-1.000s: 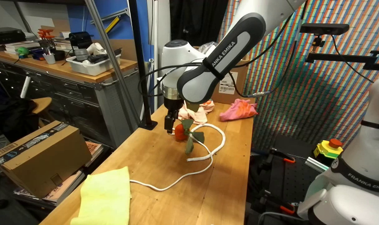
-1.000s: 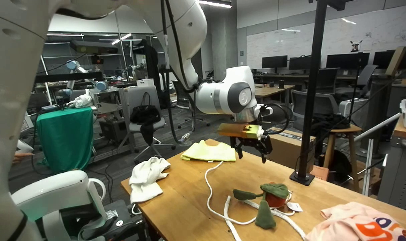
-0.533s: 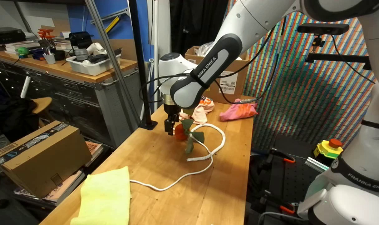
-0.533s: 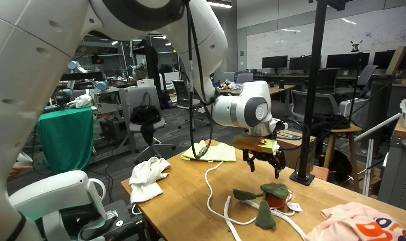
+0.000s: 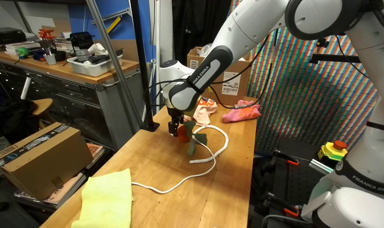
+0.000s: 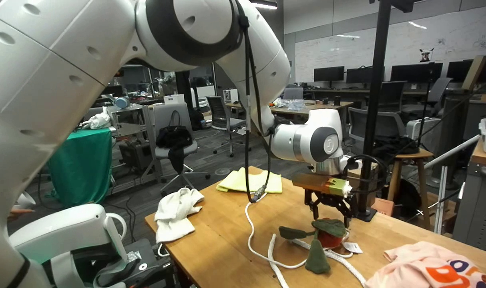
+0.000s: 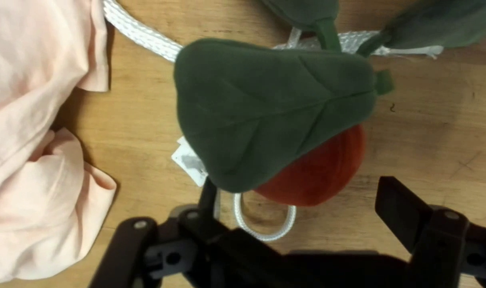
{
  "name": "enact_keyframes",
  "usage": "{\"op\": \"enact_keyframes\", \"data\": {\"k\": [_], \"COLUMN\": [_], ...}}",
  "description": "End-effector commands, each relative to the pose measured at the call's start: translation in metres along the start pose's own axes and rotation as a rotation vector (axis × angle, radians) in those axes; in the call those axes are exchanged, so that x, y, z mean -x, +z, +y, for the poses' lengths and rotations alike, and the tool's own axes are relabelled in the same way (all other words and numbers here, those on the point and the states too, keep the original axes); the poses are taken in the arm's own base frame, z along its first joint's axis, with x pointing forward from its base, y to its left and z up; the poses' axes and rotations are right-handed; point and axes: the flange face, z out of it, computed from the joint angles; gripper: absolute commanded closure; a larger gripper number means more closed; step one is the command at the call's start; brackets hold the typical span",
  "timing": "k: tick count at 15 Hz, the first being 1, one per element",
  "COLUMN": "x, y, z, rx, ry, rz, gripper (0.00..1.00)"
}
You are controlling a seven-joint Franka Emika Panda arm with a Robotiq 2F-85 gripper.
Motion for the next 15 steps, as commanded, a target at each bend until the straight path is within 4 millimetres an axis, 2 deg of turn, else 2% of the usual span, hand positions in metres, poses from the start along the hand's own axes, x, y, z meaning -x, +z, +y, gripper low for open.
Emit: {"op": "enact_keyframes", "data": {"k": [1, 6, 7, 8, 15], "x": [-0.012, -0.014, -0.013, -0.014, -0.016], "y": [0.012, 0.025, 0.025, 0.025, 0.015], "z": [0.012, 0.016, 0.015, 0.015, 0.009], "rx": [0.017, 0.026, 0.022, 0.023, 0.027], "ry": [0.004, 0.003, 0.001, 0.001, -0.007], "rz": [-0.035, -0.081, -0.093, -0.098, -0.129], "gripper": [0.00, 0.00, 0.23, 0.26, 0.80]}}
